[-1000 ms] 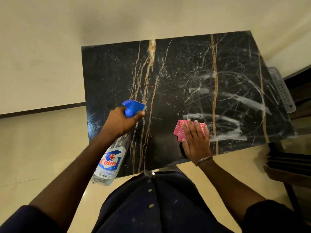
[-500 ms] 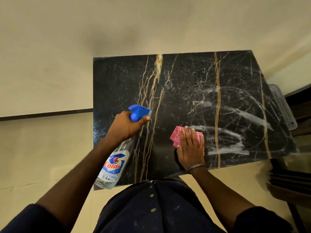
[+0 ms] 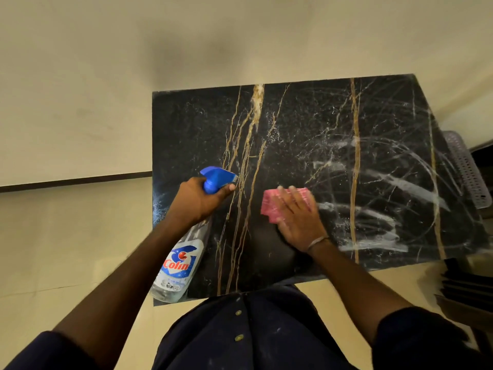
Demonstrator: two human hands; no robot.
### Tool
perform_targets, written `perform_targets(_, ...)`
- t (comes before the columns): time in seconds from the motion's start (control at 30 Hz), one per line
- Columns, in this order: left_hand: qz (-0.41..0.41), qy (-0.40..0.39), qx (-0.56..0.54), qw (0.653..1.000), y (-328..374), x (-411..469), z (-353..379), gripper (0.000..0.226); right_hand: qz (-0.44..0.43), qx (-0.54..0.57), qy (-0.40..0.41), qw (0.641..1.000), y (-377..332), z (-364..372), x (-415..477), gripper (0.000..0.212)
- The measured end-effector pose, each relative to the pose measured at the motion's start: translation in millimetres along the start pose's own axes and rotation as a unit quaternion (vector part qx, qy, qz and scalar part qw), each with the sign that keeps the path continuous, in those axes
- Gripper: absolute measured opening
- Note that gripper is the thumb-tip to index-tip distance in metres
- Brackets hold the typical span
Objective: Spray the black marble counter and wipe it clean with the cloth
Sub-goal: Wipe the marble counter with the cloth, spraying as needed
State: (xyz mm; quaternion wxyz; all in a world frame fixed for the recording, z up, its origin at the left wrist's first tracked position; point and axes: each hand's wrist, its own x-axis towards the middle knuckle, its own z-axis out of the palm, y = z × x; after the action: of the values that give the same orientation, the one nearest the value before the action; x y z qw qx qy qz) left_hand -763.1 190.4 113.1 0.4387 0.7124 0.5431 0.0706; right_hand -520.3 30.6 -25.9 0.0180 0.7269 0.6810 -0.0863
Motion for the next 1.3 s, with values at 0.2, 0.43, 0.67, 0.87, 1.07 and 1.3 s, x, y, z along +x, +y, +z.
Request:
perform_targets(0.2, -0.011, -0.002, -0.009, 1.0, -3.1, 9.5, -0.7, 0.042, 0.149, -0.008, 0.002, 0.989, 28.9, -10.9, 4.3, 0.069)
perform_targets(0.43, -0.019, 0.019, -0.007, 1.0, 1.9, 18.6, -0.1, 0.038, 0.01, 0.04, -0.007, 0.999, -69.0, -7.6, 57.6, 0.067)
perform_targets(0.67, -0.033, 0.014, 0.012, 0.999, 1.8, 33.0, 2.0, 0.045, -0.164, 0.031, -0.004, 0.986, -57.0, -4.1, 72.2, 0.065)
perform_targets(0.87, -0.038, -0.003, 0.007, 0.999, 5.6, 41.7, 0.7, 0.044, 0.015, 0.013, 0.005, 1.0, 36.8, -13.6, 47.0, 0.067)
perform_targets(1.07, -0.029, -0.023, 0.007, 0.999, 10.8, 47.0, 3.5, 0.037, 0.169, 0.008, 0.02, 0.985, 18.5, -13.3, 53.1, 0.069)
perform_targets(1.3, -0.036, -0.023, -0.004, 0.999, 15.4, 49.6, 10.3, 0.045, 0.002, 0.043, 0.002, 0.999, -50.8, -9.2, 88.2, 0.067)
